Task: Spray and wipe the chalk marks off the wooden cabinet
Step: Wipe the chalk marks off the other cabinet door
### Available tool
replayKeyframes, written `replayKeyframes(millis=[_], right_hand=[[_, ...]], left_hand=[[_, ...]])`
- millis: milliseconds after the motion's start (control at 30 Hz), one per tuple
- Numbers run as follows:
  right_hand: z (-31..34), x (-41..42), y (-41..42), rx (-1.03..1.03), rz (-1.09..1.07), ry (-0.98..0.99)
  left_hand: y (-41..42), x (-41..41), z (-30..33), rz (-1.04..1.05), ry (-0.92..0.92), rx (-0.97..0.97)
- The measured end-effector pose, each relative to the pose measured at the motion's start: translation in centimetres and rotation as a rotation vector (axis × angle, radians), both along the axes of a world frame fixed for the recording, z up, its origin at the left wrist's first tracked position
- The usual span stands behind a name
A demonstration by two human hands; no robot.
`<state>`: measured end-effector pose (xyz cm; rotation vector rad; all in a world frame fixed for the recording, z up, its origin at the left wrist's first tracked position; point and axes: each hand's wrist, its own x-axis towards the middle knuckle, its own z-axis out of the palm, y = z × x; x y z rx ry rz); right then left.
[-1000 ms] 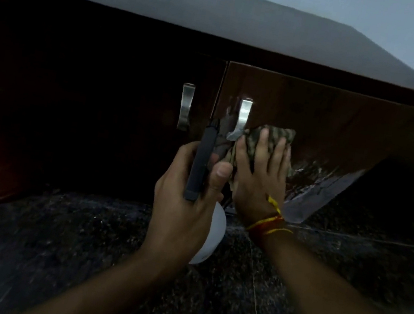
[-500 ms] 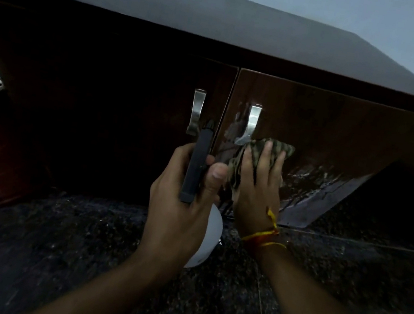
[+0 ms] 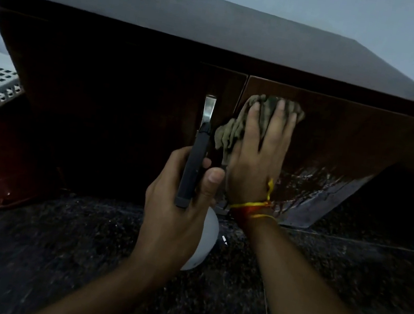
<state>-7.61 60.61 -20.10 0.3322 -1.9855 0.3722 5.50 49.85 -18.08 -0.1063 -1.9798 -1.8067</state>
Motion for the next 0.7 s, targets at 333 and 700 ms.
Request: replayKeyframes(millis=[333, 700], right_hand=[[-2.6, 0.8, 1.7, 0.247, -0.071, 0.028], [-9.0, 1.5, 2.9, 0.272, -0.107, -0.253]], left_hand=[[-0.4, 0.7, 0.5, -0.017, -0.026, -0.008], [-0.5, -0.1, -0.4, 0.004, -0.006, -0.019]])
